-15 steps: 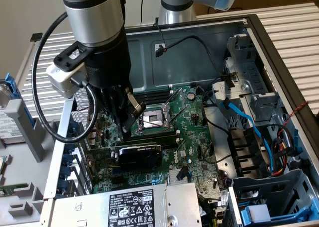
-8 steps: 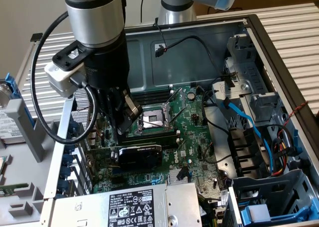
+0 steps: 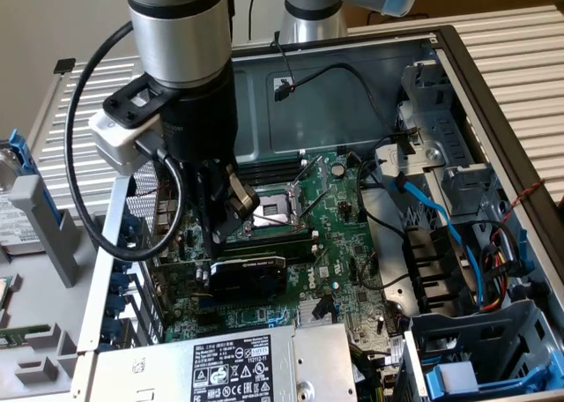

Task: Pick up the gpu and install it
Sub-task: 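Press down on the gpu until it lock into place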

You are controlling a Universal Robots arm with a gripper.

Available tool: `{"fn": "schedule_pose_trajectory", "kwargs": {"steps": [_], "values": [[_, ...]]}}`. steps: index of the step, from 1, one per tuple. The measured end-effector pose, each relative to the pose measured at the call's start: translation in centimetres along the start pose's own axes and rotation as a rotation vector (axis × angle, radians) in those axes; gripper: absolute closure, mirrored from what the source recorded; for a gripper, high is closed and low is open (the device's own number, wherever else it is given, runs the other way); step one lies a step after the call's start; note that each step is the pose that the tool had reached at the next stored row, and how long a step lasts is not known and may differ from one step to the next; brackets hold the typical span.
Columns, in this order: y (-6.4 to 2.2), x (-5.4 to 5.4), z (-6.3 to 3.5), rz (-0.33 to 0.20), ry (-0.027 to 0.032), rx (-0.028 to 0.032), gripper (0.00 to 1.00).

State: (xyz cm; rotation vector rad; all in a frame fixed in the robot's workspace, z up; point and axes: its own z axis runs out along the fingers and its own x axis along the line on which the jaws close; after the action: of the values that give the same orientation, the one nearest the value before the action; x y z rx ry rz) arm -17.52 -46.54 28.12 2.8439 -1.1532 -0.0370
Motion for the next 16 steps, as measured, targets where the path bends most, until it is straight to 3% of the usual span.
{"fn": "schedule_pose_trajectory", "kwargs": {"steps": [2,16], "values": [[-0.33,0.38,-0.02,0.0,-0.0022,-0.0021,0.89],[-0.4,0.49,0.02,-0.001,-0.0024,-0.0026,0.89]]}}
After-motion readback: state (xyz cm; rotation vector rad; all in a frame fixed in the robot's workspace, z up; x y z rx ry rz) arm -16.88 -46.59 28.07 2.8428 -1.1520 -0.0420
